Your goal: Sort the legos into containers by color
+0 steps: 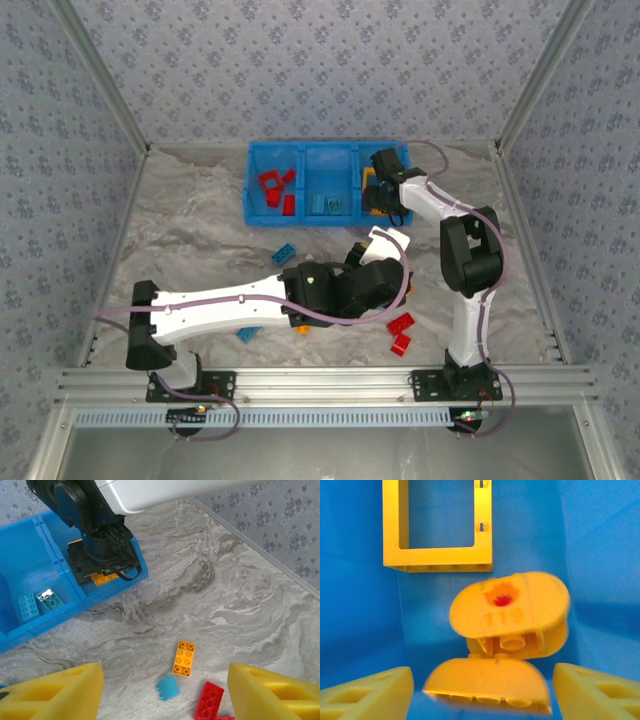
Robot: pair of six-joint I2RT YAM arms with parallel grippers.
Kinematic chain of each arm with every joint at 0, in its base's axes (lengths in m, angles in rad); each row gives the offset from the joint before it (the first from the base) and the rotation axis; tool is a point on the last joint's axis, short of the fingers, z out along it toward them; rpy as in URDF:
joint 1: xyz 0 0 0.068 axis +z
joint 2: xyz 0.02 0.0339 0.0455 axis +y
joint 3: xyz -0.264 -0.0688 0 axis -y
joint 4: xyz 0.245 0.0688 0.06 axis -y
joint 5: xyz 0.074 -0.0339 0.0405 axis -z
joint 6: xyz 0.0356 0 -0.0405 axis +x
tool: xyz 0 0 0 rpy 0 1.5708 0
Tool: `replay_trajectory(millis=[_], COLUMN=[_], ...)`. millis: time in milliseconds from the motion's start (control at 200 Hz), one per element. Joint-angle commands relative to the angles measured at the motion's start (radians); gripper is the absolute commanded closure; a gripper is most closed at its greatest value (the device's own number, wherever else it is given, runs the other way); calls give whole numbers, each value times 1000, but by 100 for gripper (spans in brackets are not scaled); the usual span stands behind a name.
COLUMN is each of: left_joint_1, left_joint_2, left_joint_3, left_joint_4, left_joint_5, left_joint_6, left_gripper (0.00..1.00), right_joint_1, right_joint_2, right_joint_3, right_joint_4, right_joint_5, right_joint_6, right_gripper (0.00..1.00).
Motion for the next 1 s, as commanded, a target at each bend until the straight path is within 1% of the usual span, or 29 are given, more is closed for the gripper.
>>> replay_trajectory(millis=[0, 130, 305, 430, 580, 620, 665, 804, 889, 919, 994], left_joint_1=[-1, -1, -2, -1, 0, 7, 25, 126, 188, 206, 254], left_joint_2=[-4, -24, -54, -93, -164, -186, -215, -326, -397, -420, -475], left_joint_3=[41, 27, 23, 4, -51, -65, -81, -169, -235, -264, -334], left_joint_4=[-59, -65, -83, -102, -124, -144, -170, -251, -309, -324, -346], left_joint_5=[-43, -52, -63, -76, -105, -112, -109, -43, -10, 3, 69], left_joint_6=[20, 2, -30, -68, -115, -135, -162, -275, -329, -341, -357], left_gripper=[34, 34, 34, 35, 36, 37, 37, 42, 43, 43, 43], right_joint_1=[-1, 2, 16, 39, 85, 95, 108, 173, 242, 269, 347], right_joint_2=[-5, -76, -200, -293, -447, -491, -547, -723, -832, -873, -964], right_joint_3=[43, 34, 43, 42, -44, -79, -122, -265, -354, -414, -494], right_joint_4=[-12, -7, -4, -9, 31, 41, 48, 54, 52, 50, 41], right_joint_5=[-25, -21, -7, 10, 21, 19, 16, 0, -12, -29, -51], right_joint_6=[15, 13, -20, -58, -125, -141, -159, -202, -216, -219, -227], right_gripper=[20, 19, 29, 33, 40, 43, 48, 53, 55, 55, 55])
